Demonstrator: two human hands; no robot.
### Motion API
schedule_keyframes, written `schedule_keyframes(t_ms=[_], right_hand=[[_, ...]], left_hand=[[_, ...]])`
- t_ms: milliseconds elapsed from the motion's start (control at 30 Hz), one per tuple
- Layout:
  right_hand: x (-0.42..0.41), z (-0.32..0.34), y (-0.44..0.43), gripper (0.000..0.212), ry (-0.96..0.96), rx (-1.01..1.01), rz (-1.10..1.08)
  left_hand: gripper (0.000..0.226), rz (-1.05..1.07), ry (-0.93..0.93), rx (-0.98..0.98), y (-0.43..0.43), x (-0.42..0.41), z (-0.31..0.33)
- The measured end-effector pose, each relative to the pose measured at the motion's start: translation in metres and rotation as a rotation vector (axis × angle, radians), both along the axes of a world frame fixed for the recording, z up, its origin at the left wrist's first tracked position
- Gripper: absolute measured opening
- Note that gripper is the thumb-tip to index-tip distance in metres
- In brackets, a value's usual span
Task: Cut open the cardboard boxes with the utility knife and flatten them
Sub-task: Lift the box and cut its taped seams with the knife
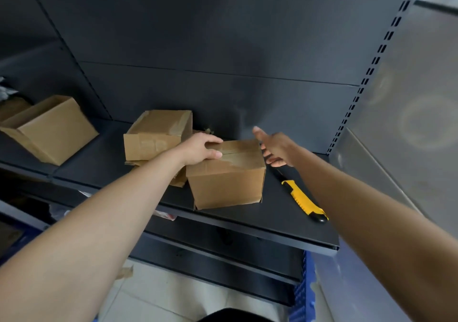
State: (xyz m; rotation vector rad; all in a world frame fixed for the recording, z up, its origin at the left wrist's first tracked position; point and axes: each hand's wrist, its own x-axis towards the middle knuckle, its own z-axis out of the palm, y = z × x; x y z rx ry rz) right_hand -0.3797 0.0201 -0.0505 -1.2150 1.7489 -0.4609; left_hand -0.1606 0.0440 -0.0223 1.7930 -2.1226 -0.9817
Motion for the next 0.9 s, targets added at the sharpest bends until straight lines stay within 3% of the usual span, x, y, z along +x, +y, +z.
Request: schedule_keyframes(t_ms=[133, 467, 600, 700, 800, 900], right_hand=[[0.013, 0.017, 0.014, 0.06, 0.091, 0.184, 0.205], [0.028, 0.02, 0.014, 0.061, 0.24, 0.244, 0.133], [0.038, 0.019, 0.016, 0.055, 0.226, 0.247, 0.063], [0.044, 0.018, 0.018, 0.061, 0.201, 0.207, 0.034], [0.047, 0.019, 0.022, 0.063, 0.183, 0.16, 0.001], [0.049, 0.021, 0.028, 0.061, 0.156, 0.11, -0.022]], left_hand=[[0.043, -0.05, -0.02, 0.021, -0.007, 0.004, 0.005], [0.055, -0.319, -0.339, 0.038, -0.018, 0.008, 0.019], [0.023, -0.436, -0.464, -0.046, -0.016, -0.006, 0.02], [0.017, -0.47, -0.537, -0.146, -0.014, -0.012, 0.016], [0.02, -0.517, -0.567, -0.215, -0.013, -0.012, 0.014], [0.038, -0.572, -0.607, -0.272, -0.011, -0.01, 0.01]])
